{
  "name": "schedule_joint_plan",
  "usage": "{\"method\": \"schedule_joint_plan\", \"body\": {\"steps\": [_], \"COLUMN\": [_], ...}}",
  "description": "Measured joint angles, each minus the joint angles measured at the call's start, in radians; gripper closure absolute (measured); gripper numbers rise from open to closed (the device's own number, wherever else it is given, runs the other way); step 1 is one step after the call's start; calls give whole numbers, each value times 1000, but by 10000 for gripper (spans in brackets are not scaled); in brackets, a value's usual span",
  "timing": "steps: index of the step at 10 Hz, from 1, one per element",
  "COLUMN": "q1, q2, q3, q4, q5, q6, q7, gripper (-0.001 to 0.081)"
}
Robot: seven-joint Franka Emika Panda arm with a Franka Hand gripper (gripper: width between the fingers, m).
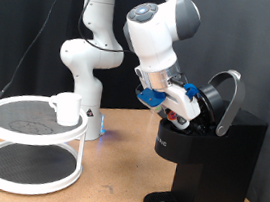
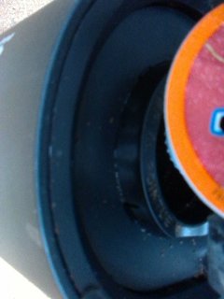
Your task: Make a cup of coffee with the keurig machine
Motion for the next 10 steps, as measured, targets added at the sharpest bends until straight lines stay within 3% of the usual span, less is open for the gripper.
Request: {"method": "schedule_joint_plan", "body": {"steps": [3, 4, 5, 6, 10], "q1": [0, 0, 0, -1, -15], "q2": [10, 12, 12, 11, -41], "q3": [0, 0, 0, 0, -16], "q4": [0, 0, 0, 1, 16], "q5": [0, 2, 8, 24, 72], "q6": [6, 11, 13, 14, -88], "q7": [9, 9, 6, -5, -60], "gripper": [424, 210, 210, 100, 72]}}
